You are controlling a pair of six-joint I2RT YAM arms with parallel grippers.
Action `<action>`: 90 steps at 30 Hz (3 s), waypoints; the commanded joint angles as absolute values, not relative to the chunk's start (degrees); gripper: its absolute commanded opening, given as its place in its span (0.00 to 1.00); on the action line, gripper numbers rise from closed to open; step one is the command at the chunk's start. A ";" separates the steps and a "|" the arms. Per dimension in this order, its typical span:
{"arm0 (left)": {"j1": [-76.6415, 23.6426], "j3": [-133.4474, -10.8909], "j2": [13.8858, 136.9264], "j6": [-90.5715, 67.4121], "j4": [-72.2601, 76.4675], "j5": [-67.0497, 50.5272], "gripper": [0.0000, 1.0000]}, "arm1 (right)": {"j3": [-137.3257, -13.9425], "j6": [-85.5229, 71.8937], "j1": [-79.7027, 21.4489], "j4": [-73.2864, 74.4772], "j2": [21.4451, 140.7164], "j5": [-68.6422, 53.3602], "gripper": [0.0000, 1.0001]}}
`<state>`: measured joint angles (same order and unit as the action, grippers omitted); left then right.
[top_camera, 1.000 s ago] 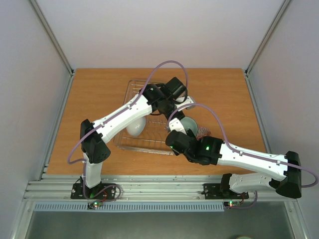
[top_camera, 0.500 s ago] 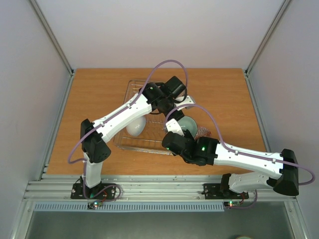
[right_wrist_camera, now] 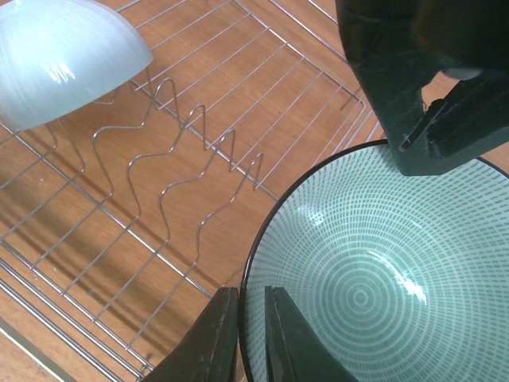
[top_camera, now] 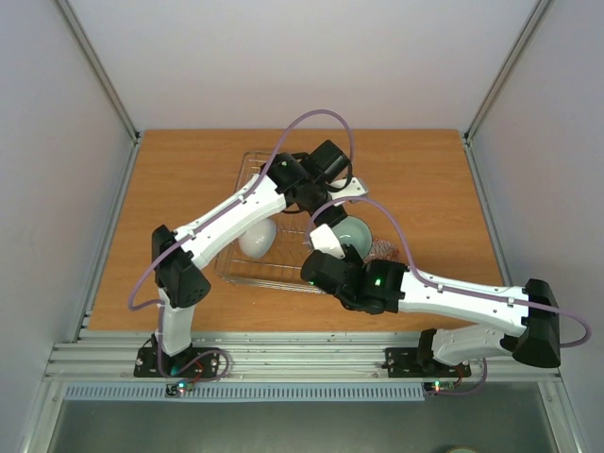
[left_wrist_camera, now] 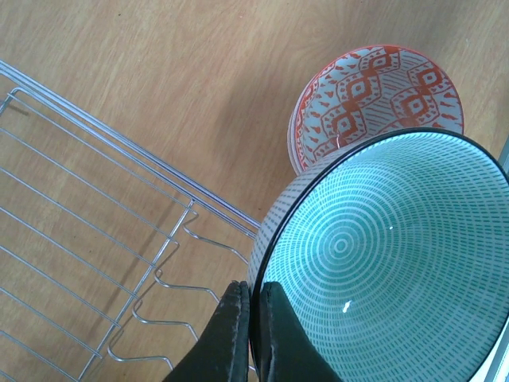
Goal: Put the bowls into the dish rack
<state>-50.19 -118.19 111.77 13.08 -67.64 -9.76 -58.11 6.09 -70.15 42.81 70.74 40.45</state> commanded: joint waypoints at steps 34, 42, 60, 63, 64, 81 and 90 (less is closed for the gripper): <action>-49.87 -123.42 107.52 13.54 -69.49 -16.90 0.00 | -55.67 3.78 -71.63 48.46 73.32 43.00 0.45; -49.86 -120.24 106.46 13.28 -68.97 -18.13 0.00 | -56.62 3.47 -71.63 48.23 74.68 45.48 0.09; -49.33 -116.52 103.48 12.23 -63.09 -10.90 0.51 | -54.14 3.59 -72.16 46.21 68.86 47.26 0.01; -47.78 -117.25 102.30 10.82 -61.23 -9.01 0.67 | -52.67 5.48 -72.16 42.58 65.43 45.13 0.01; -47.04 -117.49 102.10 10.48 -60.85 -8.37 0.69 | -52.09 6.23 -72.16 41.13 63.79 44.32 0.01; -35.53 -106.22 91.95 8.27 -53.41 -9.96 0.77 | -39.87 14.57 -66.65 4.32 47.57 5.39 0.01; -33.74 -102.52 89.50 7.31 -51.84 -12.34 0.78 | -36.30 1.28 -49.69 -20.72 57.49 -25.20 0.01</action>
<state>-34.15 -103.85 90.91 8.14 -55.44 -10.72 -36.73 8.78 -55.09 -1.32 53.63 -9.04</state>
